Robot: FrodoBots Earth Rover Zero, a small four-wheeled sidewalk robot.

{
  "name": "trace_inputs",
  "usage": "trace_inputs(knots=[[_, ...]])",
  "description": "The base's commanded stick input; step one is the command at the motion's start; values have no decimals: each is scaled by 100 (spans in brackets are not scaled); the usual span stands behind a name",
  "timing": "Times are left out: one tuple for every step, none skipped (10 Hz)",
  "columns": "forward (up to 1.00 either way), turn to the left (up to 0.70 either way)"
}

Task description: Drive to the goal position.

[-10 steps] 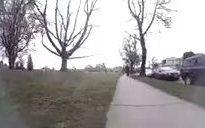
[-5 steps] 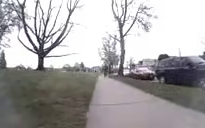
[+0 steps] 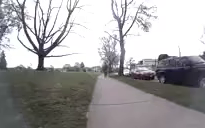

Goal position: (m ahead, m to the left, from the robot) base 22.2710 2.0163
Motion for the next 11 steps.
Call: trace_inputs(knots=[[70, -31], [70, -35], [70, -31], [70, -11], [70, -12], [70, -30], [70, -34], [70, -16], [70, 0], [70, 0], [70, 0]])
